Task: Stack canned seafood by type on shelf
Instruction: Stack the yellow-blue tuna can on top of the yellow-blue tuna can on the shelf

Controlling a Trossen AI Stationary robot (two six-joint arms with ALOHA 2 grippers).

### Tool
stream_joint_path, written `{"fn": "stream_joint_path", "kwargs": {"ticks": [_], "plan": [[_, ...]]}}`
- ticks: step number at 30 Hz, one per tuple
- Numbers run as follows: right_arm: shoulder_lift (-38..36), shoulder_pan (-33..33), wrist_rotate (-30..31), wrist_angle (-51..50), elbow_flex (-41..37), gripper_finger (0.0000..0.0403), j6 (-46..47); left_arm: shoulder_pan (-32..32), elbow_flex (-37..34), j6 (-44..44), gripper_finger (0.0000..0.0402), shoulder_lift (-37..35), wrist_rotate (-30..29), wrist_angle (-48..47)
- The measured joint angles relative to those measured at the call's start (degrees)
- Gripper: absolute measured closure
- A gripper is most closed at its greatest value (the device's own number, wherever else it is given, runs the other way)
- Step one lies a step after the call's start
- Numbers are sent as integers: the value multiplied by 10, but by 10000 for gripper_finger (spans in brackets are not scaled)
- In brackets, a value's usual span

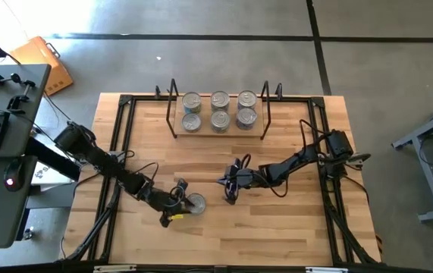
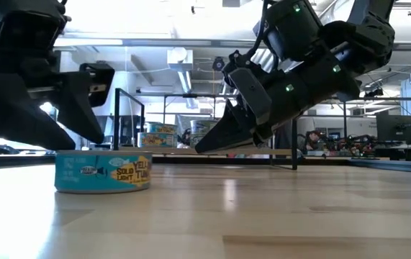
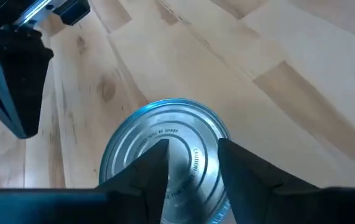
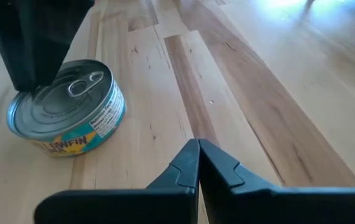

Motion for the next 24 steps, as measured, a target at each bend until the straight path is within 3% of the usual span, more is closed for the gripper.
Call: {"fn": "stream_joint_path", "kwargs": {"ticks": [4,7,10,13,15,18,21,24], "plan": [[0,0,0,1,0,403,0,-1,0,9,304,2,-11,0],[0,0,13,2,0,403,10,0,-5,21,325,-20,-81,-26],[0,0,24,1,0,403,26,0,-8,54,329,-62,-144,-62],[0,0,28,2,0,403,26,6,-8,71,323,-123,-153,-97],[0,0,28,1,0,403,26,11,-7,57,315,-164,-137,-116],[0,0,28,1,0,403,22,20,-7,30,298,-196,-52,-133],[0,0,28,2,0,403,14,24,-7,-5,277,-193,17,-108],[0,0,29,2,0,403,8,26,-7,-16,249,-159,32,-78]]}}
